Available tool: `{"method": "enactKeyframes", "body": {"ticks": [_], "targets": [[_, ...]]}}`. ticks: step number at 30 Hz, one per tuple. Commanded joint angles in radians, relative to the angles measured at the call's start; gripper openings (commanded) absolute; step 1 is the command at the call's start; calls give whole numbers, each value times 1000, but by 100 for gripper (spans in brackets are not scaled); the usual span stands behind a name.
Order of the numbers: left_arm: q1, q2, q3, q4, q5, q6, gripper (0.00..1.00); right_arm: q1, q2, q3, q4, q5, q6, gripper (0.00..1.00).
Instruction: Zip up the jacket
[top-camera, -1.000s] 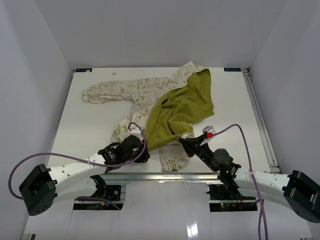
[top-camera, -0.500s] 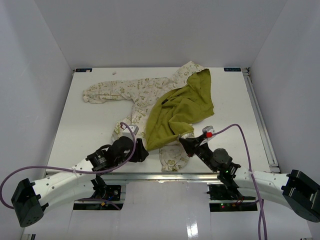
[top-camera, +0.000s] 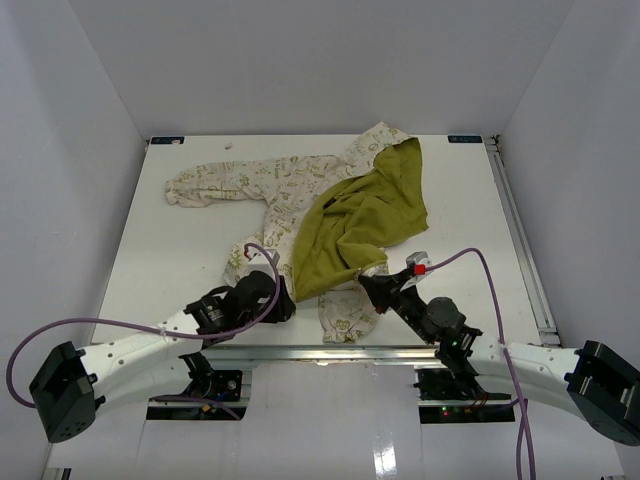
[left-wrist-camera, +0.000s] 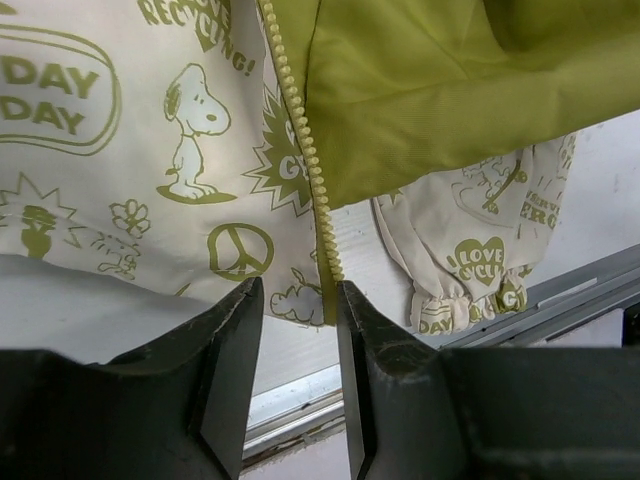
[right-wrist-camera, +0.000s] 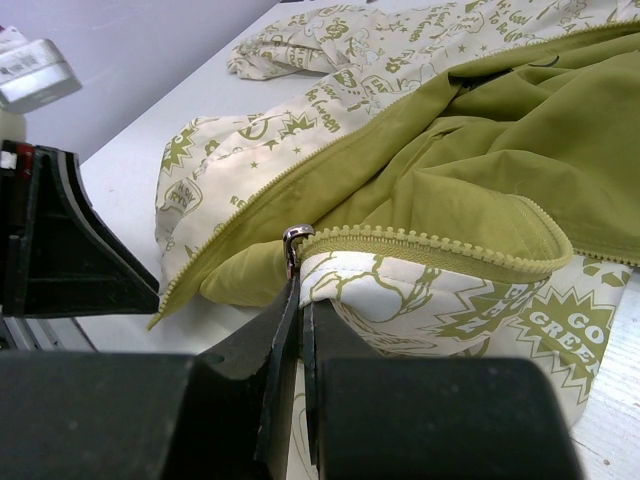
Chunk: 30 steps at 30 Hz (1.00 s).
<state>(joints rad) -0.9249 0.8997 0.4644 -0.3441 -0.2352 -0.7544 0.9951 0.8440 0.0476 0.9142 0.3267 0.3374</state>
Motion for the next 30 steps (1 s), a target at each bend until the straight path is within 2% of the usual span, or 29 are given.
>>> {"method": "enactKeyframes", "body": {"ticks": [1,8,19,24,30], "targets": [[-2,77,-27,111,66,21,47,0,-9,-89,31,21,6,8],[-2,162,-40,130,40,2,48,0,-21,-86,28,18,2,8],[-2,188,-52,196,19,30,47,0,-16,-81,25,14,-1,8],[-2,194,-62,229,8,52,36,-1,-16,-86,29,12,-1,8],[-2,223,-59,246,7,58,12,-1,-14,-87,32,9,0,8]]}}
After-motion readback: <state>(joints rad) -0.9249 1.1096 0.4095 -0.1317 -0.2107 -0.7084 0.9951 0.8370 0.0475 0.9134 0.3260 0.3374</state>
